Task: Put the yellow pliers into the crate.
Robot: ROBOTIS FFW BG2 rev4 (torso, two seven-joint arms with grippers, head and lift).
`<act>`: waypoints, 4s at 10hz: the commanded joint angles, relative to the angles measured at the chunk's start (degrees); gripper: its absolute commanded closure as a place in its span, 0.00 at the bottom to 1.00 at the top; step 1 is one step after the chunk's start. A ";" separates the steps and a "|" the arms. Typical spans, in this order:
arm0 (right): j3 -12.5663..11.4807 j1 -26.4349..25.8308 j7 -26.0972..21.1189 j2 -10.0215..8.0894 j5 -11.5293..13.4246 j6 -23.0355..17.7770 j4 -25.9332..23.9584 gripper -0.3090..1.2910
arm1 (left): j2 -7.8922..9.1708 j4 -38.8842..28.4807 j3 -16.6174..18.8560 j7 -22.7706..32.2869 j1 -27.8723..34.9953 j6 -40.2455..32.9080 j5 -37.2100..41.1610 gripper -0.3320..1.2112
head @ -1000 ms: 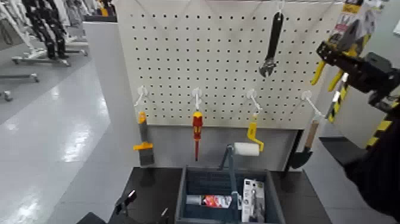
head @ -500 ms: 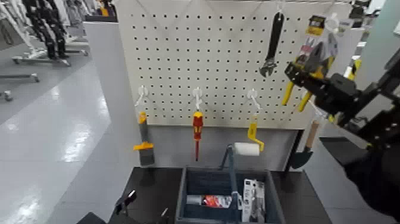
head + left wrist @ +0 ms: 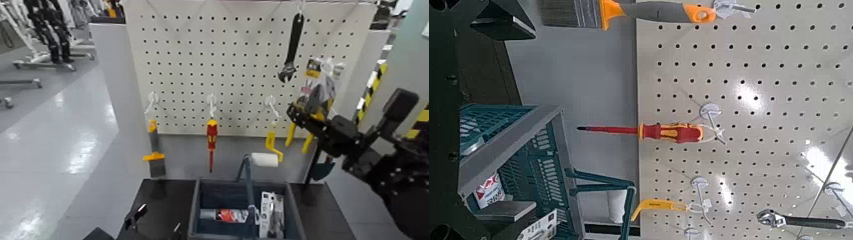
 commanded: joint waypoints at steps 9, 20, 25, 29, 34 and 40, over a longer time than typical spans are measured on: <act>2.67 5.25 1.45 2.33 4.00 -3.16 20.51 0.89 | 0.11 0.26 -0.09 0.00 -0.26 0.02 0.05 0.28; 8.82 -0.46 0.84 1.80 5.49 -5.54 30.27 0.24 | 0.20 0.53 -0.44 -0.26 -0.53 0.02 0.14 0.28; 7.68 0.50 0.84 1.98 5.49 -5.36 26.66 0.24 | 0.28 0.44 -0.71 -0.26 -0.53 -0.07 0.14 0.28; 6.19 6.92 -7.07 3.47 9.19 -8.70 15.15 0.27 | 0.37 0.44 -0.71 -0.26 -0.53 -0.07 0.14 0.28; 7.15 25.73 -31.94 6.55 11.03 -31.64 6.18 0.28 | 0.46 0.35 -0.53 -0.26 -0.35 -0.24 0.23 0.28; 8.74 38.30 -41.52 6.46 14.37 -41.48 2.23 0.32 | 0.28 0.35 0.08 -0.26 0.00 -0.24 0.23 0.28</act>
